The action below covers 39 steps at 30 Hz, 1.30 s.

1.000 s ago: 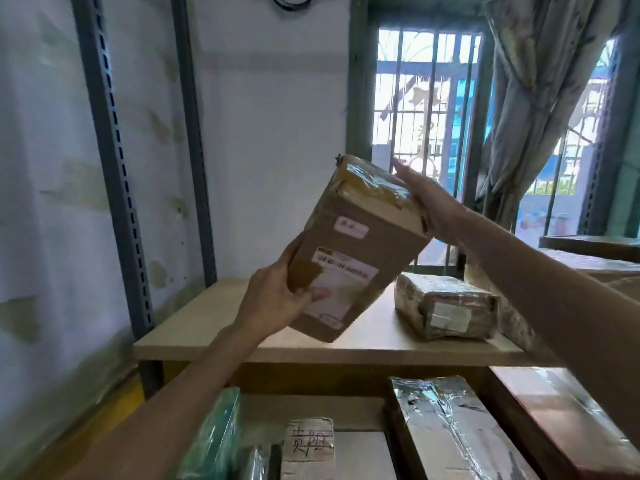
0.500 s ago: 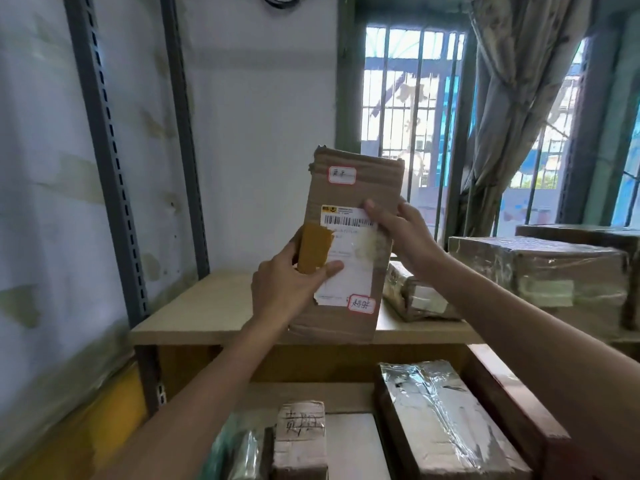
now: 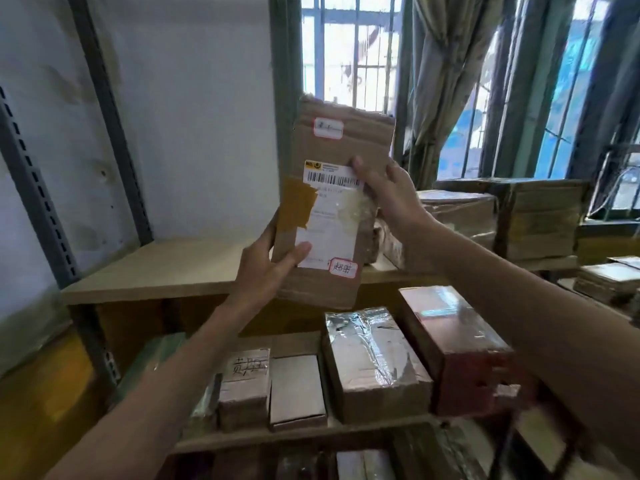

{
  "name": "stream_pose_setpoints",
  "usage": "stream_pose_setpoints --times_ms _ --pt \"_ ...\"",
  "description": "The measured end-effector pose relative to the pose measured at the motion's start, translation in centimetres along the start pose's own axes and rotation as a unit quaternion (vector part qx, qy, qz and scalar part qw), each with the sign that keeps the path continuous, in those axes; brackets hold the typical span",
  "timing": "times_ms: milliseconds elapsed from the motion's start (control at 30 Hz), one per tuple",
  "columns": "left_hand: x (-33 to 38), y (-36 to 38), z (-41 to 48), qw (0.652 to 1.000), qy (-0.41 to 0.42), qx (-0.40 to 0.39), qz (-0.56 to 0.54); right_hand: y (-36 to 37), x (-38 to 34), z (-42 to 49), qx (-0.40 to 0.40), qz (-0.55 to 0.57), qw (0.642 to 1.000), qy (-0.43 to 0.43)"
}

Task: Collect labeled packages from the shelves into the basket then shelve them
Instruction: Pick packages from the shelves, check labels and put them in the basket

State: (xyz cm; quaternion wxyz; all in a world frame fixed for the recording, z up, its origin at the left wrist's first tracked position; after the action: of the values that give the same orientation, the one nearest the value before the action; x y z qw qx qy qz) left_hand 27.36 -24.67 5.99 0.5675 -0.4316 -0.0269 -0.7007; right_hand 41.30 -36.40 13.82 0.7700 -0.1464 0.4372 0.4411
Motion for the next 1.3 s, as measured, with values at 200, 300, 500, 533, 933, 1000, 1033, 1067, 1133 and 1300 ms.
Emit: stream_pose_setpoints --times_ms 200,300,500,533,933,1000,1033,1067,1133,1300 --pt "5.9 6.0 -2.9 0.999 0.006 -0.004 -0.038 -6.9 -3.8 -5.1 -0.013 -0.062 0.998 -0.009" --pt "9.5 9.3 -4.2 0.999 0.025 -0.003 -0.045 -10.0 -5.6 -7.6 0.004 -0.142 0.99 -0.013" --pt "14.6 17.5 -7.3 0.997 0.017 -0.038 -0.067 -20.0 -7.5 -13.9 0.132 -0.162 0.978 0.014" --pt "15.4 19.1 -7.9 0.997 0.022 -0.047 -0.062 -21.9 -7.8 -15.4 0.151 -0.168 0.974 0.019" --pt "18.9 46.1 -19.7 0.951 -0.038 -0.28 -0.128 -45.9 -1.2 -33.2 0.321 -0.219 0.891 0.233" --pt "18.0 51.0 -22.0 0.928 -0.062 -0.339 -0.14 -49.3 1.8 -35.5 0.352 -0.225 0.871 0.259" --pt "17.2 53.4 -23.0 0.917 -0.073 -0.363 -0.147 -51.0 3.5 -36.6 0.369 -0.224 0.858 0.278" --pt "16.2 55.7 -24.1 0.908 -0.083 -0.382 -0.151 -52.6 5.3 -37.7 0.388 -0.215 0.844 0.301" --pt "14.1 60.1 -26.1 0.896 -0.093 -0.416 -0.129 -55.6 9.6 -40.4 0.417 -0.187 0.814 0.359" --pt "8.1 68.8 -33.4 0.839 -0.12 -0.526 -0.072 -61.1 19.9 -48.6 0.428 -0.153 0.749 0.482"
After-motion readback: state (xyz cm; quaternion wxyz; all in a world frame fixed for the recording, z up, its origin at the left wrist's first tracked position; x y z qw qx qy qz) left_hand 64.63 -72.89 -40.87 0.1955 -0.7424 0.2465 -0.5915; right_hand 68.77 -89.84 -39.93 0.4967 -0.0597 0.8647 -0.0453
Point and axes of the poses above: each hand's wrist, its own z-axis towards the middle knuckle, its own y-axis out of the palm, x = y × z, the point moved 7 cm from there along z, towards the middle knuckle, and after that the axes turned 14 degrees about z, right-handed, at the moved point
